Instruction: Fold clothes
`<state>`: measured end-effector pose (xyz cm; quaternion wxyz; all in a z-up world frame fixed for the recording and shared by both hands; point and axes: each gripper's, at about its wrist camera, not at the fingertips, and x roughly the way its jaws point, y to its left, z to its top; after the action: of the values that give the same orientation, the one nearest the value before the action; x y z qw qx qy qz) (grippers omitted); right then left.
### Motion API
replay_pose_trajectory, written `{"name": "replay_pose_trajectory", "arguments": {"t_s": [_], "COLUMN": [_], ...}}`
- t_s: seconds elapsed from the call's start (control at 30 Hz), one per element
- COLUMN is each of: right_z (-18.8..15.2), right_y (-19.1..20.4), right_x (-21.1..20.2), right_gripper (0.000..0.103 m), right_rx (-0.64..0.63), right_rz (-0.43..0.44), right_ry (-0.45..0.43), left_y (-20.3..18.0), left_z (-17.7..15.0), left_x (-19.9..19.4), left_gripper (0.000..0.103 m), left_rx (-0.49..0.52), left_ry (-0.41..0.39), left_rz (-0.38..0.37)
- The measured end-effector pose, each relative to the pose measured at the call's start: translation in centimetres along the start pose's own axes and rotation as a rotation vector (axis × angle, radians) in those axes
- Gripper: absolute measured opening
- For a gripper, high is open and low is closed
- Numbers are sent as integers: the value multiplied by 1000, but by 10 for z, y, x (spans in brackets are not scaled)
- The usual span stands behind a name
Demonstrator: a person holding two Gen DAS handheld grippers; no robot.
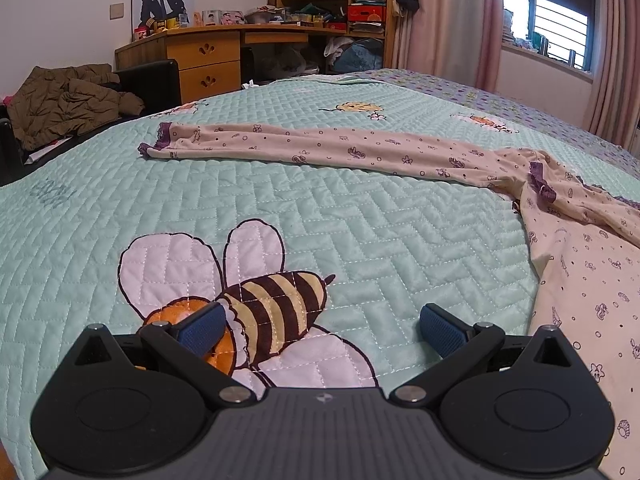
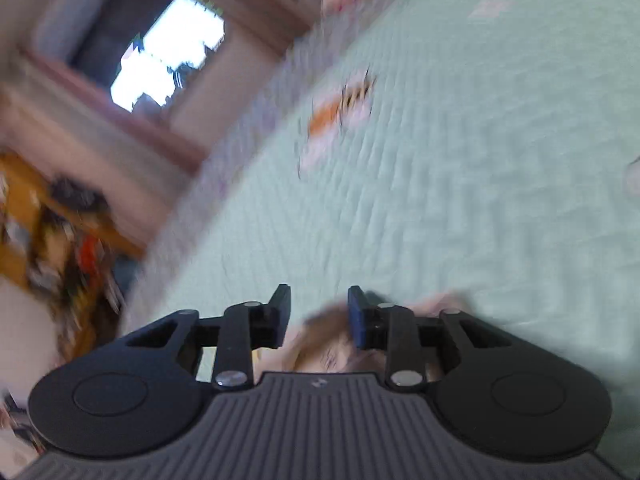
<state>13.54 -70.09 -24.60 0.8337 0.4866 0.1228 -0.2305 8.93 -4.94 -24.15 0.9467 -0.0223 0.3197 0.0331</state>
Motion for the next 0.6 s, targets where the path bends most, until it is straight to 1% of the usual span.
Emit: {"name": "replay_pose_trajectory", "arguments": {"t_s": [0.03, 0.1, 0.13, 0.17, 0.23, 0.27, 0.3, 0.37, 0.4, 0.43, 0.47, 0.5, 0.53, 0.6], "right_z": [-2, -10, -15, -17, -18, -15, -6, 16, 23, 22, 13, 1, -12, -20], "right_y": [2, 11, 16, 21, 27, 28, 28, 35, 39, 43, 48, 54, 60, 60], "right_x": [-10, -20, -18, -9, 20, 34, 43, 41, 38, 34, 32, 31, 33, 50], "right_gripper": [59, 69, 70, 70, 70, 69, 69, 69, 69, 69, 70, 70, 70, 70], "right_rx": [-10, -37, -60, -73, -83, -74, -57, -27, -4, 17, 11, -17, -53, -87], "right_rz": [48, 154, 178, 168, 112, 83, 65, 63, 87, 145, 194, 224, 232, 171], "right_ry": [0, 48, 81, 123, 223, 250, 228, 107, 73, 89, 139, 199, 247, 269], "left_y": [0, -1, -1, -1, -1, -1, -1, -1, -1, -2, -2, -2, -2, -2], "left_z": [0, 0, 0, 0, 0, 0, 0, -1, -1, -1, -1, -1, -1, -1], "left_x": [0, 0, -1, -1, -1, -1, -1, 0, 0, 0, 0, 0, -1, -1], "left_gripper": [102, 102, 102, 102, 102, 102, 102, 102, 102, 102, 102, 102, 102, 102], "left_rx": [1, 3, 4, 4, 5, 5, 5, 6, 7, 9, 9, 9, 8, 7], "left_ry": [0, 0, 1, 1, 1, 0, 0, 0, -1, -1, -2, -2, -2, -2], "left_rz": [1, 3, 4, 4, 4, 4, 4, 5, 6, 8, 9, 9, 9, 8]}}
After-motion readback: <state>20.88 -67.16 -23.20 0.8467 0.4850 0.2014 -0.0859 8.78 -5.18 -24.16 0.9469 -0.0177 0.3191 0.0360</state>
